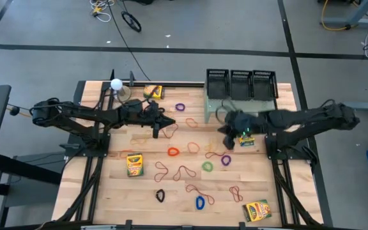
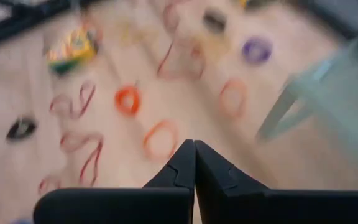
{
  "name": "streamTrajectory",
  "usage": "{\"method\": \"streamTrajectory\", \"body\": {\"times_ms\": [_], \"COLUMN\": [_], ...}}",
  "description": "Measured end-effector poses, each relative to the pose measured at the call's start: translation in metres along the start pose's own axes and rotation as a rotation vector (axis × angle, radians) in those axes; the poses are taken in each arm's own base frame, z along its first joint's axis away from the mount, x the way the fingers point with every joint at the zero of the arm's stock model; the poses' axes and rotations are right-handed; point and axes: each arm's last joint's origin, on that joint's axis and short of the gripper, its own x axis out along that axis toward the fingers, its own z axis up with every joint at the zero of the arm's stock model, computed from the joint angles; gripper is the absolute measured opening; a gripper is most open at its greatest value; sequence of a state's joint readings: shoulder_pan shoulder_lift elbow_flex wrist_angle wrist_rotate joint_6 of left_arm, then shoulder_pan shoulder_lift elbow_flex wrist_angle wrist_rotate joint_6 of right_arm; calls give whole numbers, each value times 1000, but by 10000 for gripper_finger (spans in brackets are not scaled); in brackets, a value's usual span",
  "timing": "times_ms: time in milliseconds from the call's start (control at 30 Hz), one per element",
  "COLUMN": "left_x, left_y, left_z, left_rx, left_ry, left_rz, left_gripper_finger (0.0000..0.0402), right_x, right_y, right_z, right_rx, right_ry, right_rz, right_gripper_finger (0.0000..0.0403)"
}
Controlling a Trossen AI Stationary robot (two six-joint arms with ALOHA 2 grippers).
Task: Pick & Place Office Desk Supplies
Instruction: Put the bottom violet spring keychain into the right black basket on the shelf
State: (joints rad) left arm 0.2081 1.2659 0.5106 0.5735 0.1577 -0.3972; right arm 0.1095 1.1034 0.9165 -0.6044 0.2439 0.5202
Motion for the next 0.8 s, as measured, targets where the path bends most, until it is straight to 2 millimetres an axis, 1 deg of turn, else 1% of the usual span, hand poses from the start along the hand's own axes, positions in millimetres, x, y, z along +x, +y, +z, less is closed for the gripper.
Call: {"method": "streamTrajectory", "body": {"times_ms": [100, 200, 300, 400, 500, 633, 800], "left_x": [1, 1, 0, -1, -1, -1, -1], "left_y": [-3, -4, -5, -6, -8, -7, -7], "left_z": [-8, -18, -25, -29, -30, -30, -30], "left_rx": [27, 66, 102, 112, 119, 118, 113], "left_ry": [77, 143, 193, 216, 218, 210, 211], "left_rz": [25, 101, 173, 198, 203, 226, 228], "left_gripper_finger": [9, 9, 9, 9, 9, 9, 9], "right_x": [3, 2, 1, 7, 19, 41, 65], "right_y": [15, 27, 35, 40, 47, 53, 57], "right_z": [-25, -48, -68, -85, -98, -113, -128], "right_rx": [31, 53, 84, 103, 74, -40, -85], "right_ry": [63, 100, 135, 196, 279, 390, 469], "right_rz": [31, 40, 43, 25, 7, -35, -92], "right_gripper_finger": [10, 11, 13, 14, 29, 67, 116]}}
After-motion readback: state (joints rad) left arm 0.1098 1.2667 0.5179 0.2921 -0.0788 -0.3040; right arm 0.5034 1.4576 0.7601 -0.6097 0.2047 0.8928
